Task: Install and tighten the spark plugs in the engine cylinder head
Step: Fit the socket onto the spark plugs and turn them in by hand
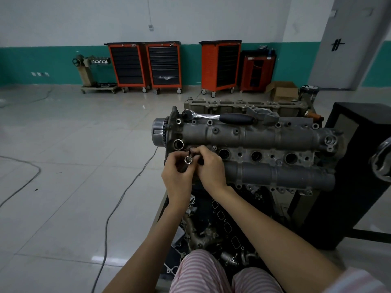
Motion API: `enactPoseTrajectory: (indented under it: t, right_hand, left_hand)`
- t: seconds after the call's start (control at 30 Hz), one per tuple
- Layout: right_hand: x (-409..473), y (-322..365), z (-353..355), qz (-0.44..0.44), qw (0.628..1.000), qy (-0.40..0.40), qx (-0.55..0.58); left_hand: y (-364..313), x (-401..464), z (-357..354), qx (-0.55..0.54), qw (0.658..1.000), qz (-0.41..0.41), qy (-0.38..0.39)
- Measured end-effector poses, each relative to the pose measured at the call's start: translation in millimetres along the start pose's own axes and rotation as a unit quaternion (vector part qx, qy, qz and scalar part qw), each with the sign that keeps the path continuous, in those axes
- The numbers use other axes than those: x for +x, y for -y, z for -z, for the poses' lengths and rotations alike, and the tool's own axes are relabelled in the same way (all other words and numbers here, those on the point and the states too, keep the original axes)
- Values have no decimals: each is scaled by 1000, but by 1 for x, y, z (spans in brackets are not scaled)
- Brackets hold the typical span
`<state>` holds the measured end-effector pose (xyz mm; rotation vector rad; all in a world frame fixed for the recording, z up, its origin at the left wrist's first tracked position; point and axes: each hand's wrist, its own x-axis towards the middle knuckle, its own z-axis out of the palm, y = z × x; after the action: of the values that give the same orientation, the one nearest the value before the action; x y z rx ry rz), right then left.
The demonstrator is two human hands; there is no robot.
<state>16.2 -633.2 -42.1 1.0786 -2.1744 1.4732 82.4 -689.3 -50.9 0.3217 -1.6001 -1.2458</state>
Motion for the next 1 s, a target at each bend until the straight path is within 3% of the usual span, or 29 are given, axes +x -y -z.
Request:
enactPoseTrajectory:
  t: [0.3,0.43,0.53,0.6,0.7,0.8,0.9,1.0]
  right_hand:
    - [-7,1,1,33,998,37,-38]
    - [-4,4,4,32,999,8,-33]
    - [-2,6,6,82,993,-32,-81]
    - [-2,7,4,96,987,-64,-110]
    - [-1,5,1,86,987,-72,-115]
    - [-1,3,-1,71,989,-54,-117]
    - [-1,3,-4,60,988,-60,-126]
    - [-2,4,-7,33,991,-70,-111]
  left_hand:
    - [7,-2,9,30,997,-53,54]
    - [3,1,11,63,989,-96,97]
    - [-2,10,18,113,980,-112,123]
    - [-6,20,24,192,954,-197,115]
    - [-11,40,34,320,867,-356,137]
    - [-12,54,43,332,840,-363,231]
    - [-12,56,44,307,849,-324,284]
    - [-6,55,42,250,893,-269,261]
